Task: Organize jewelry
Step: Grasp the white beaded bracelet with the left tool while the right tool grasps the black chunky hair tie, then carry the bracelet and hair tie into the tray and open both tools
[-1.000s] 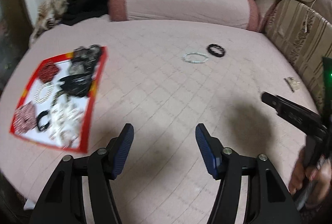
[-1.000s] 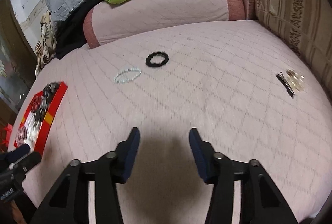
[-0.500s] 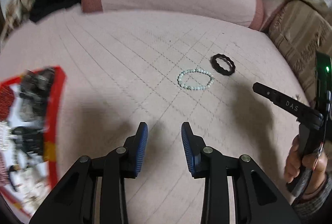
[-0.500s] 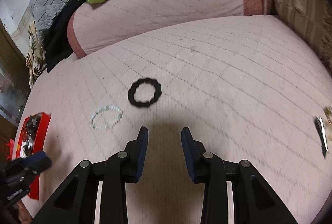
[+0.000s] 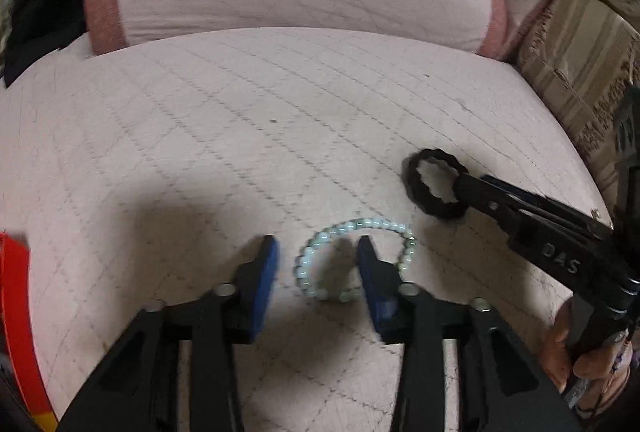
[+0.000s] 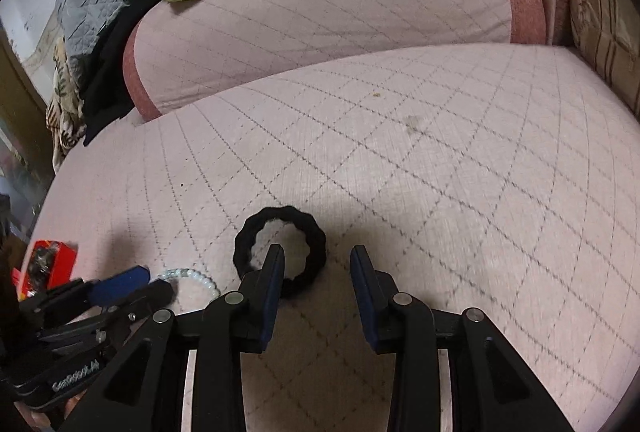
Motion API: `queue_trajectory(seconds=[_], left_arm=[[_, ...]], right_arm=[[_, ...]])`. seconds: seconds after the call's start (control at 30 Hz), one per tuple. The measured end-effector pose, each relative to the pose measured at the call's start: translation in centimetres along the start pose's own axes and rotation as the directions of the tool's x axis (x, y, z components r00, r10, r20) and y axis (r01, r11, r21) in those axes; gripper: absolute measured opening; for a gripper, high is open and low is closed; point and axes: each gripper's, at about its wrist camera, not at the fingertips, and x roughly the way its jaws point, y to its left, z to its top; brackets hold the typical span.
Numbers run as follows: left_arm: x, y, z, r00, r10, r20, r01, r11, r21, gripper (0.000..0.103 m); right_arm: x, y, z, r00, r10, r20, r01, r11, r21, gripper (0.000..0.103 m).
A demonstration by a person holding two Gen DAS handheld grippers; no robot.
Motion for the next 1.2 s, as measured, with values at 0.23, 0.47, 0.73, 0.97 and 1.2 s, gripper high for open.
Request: queue_trajectory(seconds=[0.23,0.47,0.73,0.97,1.2], left_arm=[[0.6,-2.8,-1.3,0.99,0.128,0.054,-0.133,0.988,0.082,0.054],[-0.8,-2.4,-2.1,0.996,0.086,-0.006,-0.086,0.994,0.063,0.005],[-4.6,-1.6,-6.4,0.999,0.05,-0.021,-0.05,0.999,0.008,0.005],[-11.9,-0.3,-10.3,0.998,0.031,0.063,-0.028,0.998,-0.053,0.005],[-18.9,0.4,-14.6,0.98,0.054,0.19,-0.042,0.997,-0.069,0.005]], right_arm=[[1.1,0.8,-0.1,0.999,-0.042,-0.012,0.041,0.997,-0.063,0.039],[0.5,0.9,-0.2,0.996,-0.077,-0.042,0.074,0.996,-0.058,0.013],[-3.4,1.4,-4.8,0.994,-0.041,-0.099,0.036,0.998,-0.048,0.009],[-8.4,2.3,-9.8,0.996,-0.013,-0.091,0.01,0.999,-0.035,0.007],[-13.2,5.2,-12.2,0.999,0.027,-0.043,-0.028,0.999,-0.043,0.007]])
